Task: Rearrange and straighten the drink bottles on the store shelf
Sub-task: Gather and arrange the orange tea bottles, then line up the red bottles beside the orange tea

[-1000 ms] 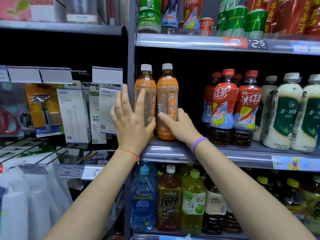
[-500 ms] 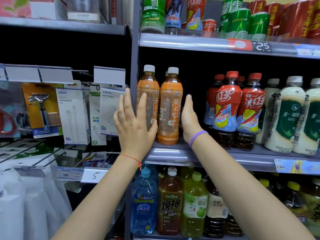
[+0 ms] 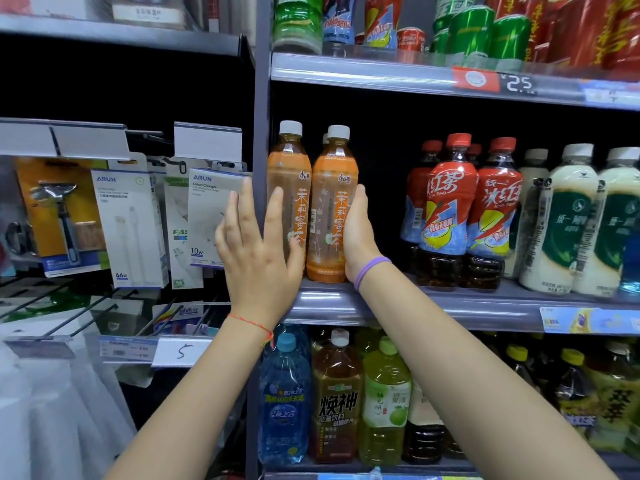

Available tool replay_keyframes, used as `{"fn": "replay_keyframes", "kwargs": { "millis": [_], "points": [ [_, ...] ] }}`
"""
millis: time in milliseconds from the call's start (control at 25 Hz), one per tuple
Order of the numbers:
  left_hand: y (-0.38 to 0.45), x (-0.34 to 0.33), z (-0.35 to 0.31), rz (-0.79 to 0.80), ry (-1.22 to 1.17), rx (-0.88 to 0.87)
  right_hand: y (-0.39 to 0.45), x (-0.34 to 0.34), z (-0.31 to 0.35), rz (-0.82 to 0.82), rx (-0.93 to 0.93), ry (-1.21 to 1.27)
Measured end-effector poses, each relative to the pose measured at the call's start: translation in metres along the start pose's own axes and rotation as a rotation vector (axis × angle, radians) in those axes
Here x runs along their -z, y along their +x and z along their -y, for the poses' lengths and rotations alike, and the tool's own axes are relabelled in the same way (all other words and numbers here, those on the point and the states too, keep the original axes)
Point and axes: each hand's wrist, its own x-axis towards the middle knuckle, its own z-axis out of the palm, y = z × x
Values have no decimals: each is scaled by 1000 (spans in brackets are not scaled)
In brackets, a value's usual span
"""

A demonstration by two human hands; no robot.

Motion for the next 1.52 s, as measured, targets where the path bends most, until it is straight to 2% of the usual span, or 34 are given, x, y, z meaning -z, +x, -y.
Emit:
{"fn": "replay_keyframes", "kwargs": {
  "millis": [80,120,200,280,320,360,400,440,520,600,680,760,880,1120,1520],
  "points": [
    [-1,4,-6,-47,-14,-9,-1,-1,-2,-4,21,-68],
    [-1,6,-12,-88,-34,-31,-5,1,-1,-10,90,-111],
    [1,11,-29,-171,-121,-96,-18,12,12,-101,444,-200],
    [5,12,-58,-192,-294,-165,-31,41,37,-304,920,-297],
    [7,11,-74,-160,-400,-190,-33,61,48,-419,1099,-352],
    [8,10,-93,-103,-499,-186,-33,83,57,-527,1201,-394],
    [8,8,-111,-27,-586,-148,-30,105,62,-612,1211,-417],
    [10,6,-130,67,-673,-61,-27,127,65,-667,1138,-411],
    [16,-7,-166,321,-866,205,-21,167,66,-686,858,-379],
    [26,-25,-191,531,-1009,424,-10,194,64,-570,561,-390],
    [33,-47,-203,573,-1079,509,0,209,60,-360,282,-241],
    [38,-62,-208,588,-1123,546,11,221,56,-191,107,-57],
    [41,-68,-207,626,-1129,540,23,227,51,-92,53,-18],
    [43,-66,-197,613,-1053,536,20,214,50,-19,35,-30],
    [42,-51,-171,563,-1122,590,-4,184,51,24,17,-38]
  ]
}}
